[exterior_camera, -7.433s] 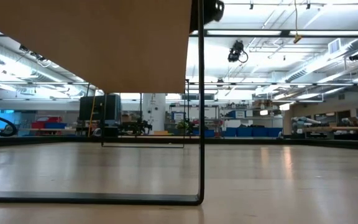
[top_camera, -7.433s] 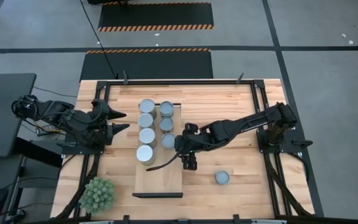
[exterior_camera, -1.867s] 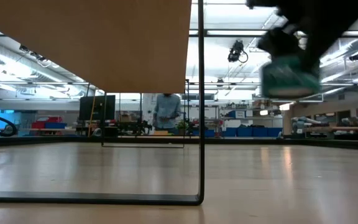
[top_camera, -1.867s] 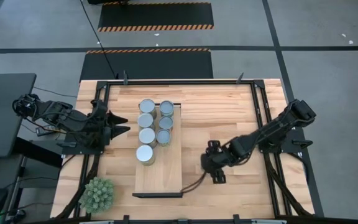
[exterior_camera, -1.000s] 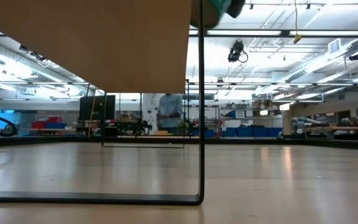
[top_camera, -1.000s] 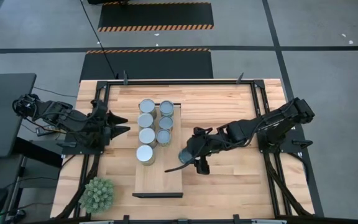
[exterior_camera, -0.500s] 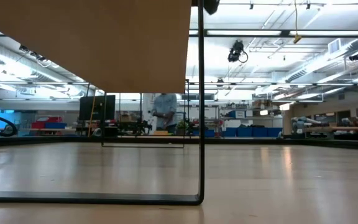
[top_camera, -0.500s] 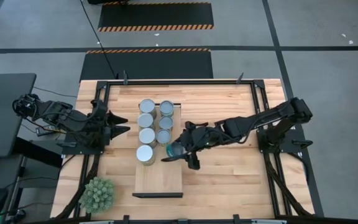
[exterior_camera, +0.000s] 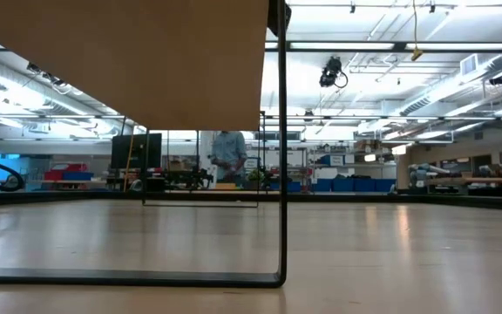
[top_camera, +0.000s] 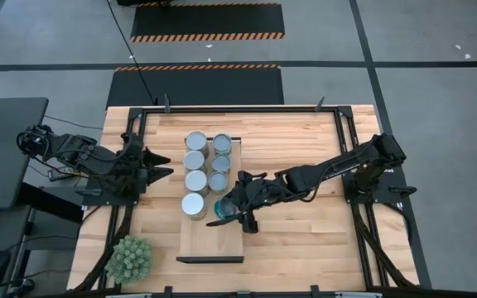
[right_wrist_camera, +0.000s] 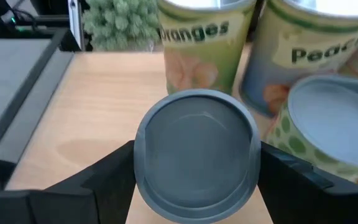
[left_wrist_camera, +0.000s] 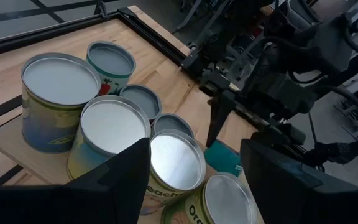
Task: Pick and place cans onto a shelf
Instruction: Put the canned tuna on the shelf
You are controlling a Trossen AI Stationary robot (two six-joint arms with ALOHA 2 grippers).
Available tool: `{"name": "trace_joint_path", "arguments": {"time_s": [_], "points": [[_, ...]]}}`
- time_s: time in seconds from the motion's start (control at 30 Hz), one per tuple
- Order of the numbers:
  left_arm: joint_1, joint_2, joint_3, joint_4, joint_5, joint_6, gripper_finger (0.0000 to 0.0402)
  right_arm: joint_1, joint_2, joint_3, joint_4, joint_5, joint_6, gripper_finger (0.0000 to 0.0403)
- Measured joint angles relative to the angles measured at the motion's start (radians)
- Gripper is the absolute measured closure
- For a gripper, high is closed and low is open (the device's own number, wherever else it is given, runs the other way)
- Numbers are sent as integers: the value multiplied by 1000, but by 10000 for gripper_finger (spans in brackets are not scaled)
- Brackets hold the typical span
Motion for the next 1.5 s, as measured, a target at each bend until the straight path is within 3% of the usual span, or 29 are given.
{"name": "trace_joint_path", "arguments": {"time_s": [1.5], "points": [[0, 0, 0, -4, -8, 0, 147, -17, 19, 1, -43, 15, 8, 111]]}}
